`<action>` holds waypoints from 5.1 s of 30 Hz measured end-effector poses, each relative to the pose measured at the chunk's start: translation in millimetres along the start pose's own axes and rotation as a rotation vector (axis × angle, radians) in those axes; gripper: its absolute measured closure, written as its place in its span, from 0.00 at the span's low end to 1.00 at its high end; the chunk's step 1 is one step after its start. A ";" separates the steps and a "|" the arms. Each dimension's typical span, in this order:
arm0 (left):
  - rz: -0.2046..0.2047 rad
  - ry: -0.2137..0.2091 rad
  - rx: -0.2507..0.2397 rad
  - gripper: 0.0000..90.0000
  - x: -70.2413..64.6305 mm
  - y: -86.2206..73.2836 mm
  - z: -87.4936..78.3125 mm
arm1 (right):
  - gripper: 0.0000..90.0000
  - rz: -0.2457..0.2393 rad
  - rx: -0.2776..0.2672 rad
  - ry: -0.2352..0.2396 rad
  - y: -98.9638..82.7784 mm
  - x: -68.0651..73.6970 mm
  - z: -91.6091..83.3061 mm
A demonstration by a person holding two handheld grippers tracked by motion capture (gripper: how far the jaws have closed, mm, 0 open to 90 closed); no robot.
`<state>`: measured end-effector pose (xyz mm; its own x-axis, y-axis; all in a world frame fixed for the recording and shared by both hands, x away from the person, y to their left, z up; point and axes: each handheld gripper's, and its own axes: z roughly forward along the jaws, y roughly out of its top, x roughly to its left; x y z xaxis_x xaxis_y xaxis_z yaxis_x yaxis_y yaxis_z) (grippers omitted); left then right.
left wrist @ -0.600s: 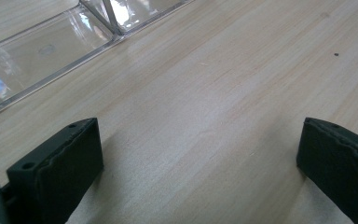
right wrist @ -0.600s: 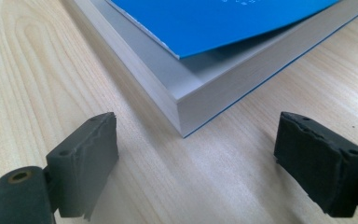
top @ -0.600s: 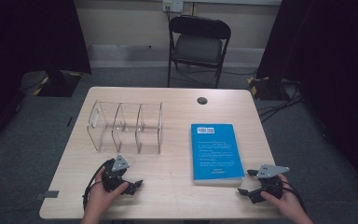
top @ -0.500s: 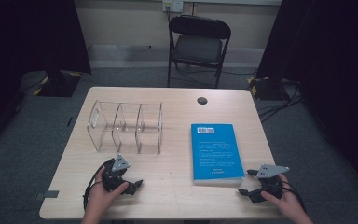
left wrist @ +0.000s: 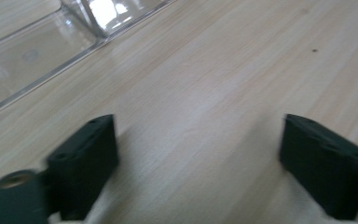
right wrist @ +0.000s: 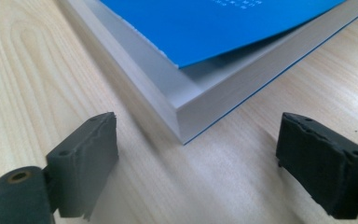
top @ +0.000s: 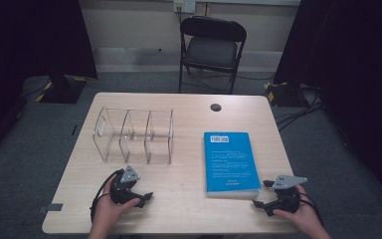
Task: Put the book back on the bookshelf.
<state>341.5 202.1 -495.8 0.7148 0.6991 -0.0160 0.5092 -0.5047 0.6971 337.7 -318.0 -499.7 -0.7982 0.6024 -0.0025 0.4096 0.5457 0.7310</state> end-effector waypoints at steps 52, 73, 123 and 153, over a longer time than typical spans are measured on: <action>0.165 -0.252 0.043 0.20 -92.2 78.4 33.5 | 0.35 0.014 -0.031 -0.012 9.8 3.2 9.1; 0.230 -0.277 0.038 0.20 -115.1 104.8 51.8 | 0.33 0.022 -0.029 -0.019 10.2 5.0 9.5; 0.296 -0.314 0.035 0.20 -136.8 136.5 70.8 | 0.37 0.015 0.020 -0.029 18.8 6.3 7.4; 0.374 -0.302 0.067 0.19 -148.6 163.5 87.5 | 0.36 0.026 0.031 -0.029 20.5 6.5 8.3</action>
<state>360.5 -28.6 -442.1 0.9569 0.2902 0.0132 0.2130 -0.7318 0.6473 344.6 -298.1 -490.4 -0.7742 0.6329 -0.0036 0.4440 0.5472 0.7095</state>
